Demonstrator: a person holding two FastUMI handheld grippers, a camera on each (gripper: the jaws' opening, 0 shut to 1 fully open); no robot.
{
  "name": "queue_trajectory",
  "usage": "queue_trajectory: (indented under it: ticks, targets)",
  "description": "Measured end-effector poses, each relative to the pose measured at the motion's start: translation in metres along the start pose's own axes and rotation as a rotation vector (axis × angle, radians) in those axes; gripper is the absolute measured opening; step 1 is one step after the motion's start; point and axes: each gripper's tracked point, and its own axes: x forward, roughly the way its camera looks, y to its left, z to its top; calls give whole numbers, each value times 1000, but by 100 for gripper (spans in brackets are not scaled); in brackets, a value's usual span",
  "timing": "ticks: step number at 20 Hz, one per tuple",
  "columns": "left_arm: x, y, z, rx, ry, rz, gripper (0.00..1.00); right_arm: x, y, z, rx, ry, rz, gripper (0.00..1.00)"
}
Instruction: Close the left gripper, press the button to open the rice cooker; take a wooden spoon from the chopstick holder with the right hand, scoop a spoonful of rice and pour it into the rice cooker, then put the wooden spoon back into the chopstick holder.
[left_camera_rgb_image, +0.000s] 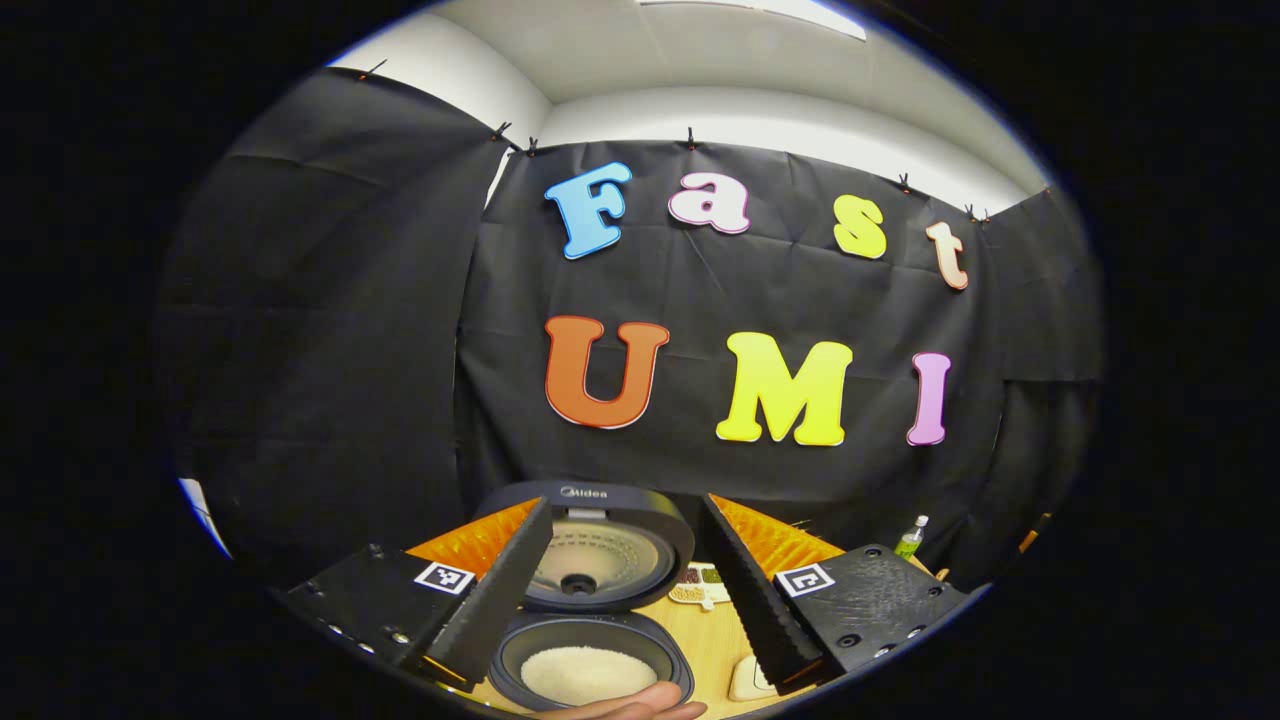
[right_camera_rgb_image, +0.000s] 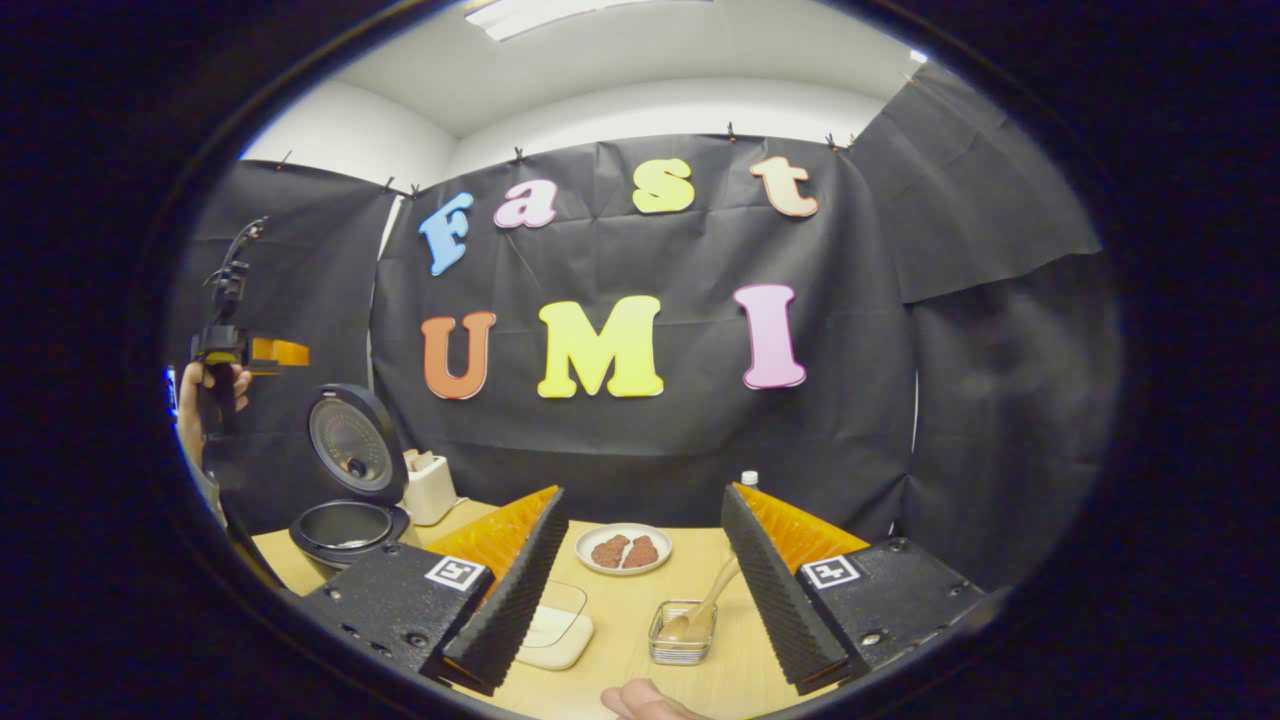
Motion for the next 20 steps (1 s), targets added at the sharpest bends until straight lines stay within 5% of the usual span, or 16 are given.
queue_trajectory:
  ticks: [4,11,14,20]
  targets:
    - [37,-4,3,-61,-7,-15,94,1,-1,-7,-25,14,8,99]
    - [111,28,-19,-46,27,68,94,-1,-5,-27,-20,32,37,99]
    - [126,26,-29,-81,56,37,95,-4,-12,-31,-23,40,11,100]
    - [125,50,-50,99,129,121,96,-30,-35,-37,-1,66,-47,100]
